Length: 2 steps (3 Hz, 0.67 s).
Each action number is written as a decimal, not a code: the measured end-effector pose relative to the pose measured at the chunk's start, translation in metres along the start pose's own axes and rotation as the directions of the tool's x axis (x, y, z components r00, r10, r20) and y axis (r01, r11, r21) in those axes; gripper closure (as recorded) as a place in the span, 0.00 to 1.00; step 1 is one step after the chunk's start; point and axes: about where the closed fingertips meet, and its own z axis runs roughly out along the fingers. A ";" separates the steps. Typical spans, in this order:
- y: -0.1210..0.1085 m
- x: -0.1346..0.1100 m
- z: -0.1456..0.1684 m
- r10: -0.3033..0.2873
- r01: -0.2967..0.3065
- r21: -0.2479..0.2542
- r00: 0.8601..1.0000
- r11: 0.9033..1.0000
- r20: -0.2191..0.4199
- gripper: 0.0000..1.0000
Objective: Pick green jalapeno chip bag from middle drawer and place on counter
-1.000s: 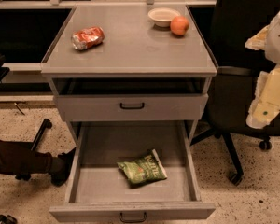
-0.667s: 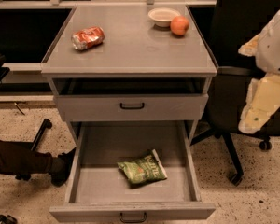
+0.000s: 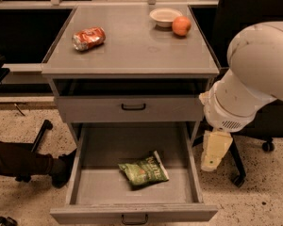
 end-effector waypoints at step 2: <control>0.000 -0.006 0.006 -0.014 0.014 -0.002 1.000 1.000 0.016 0.00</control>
Offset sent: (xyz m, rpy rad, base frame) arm 0.0076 0.0142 -0.0144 0.0297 0.0033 0.0398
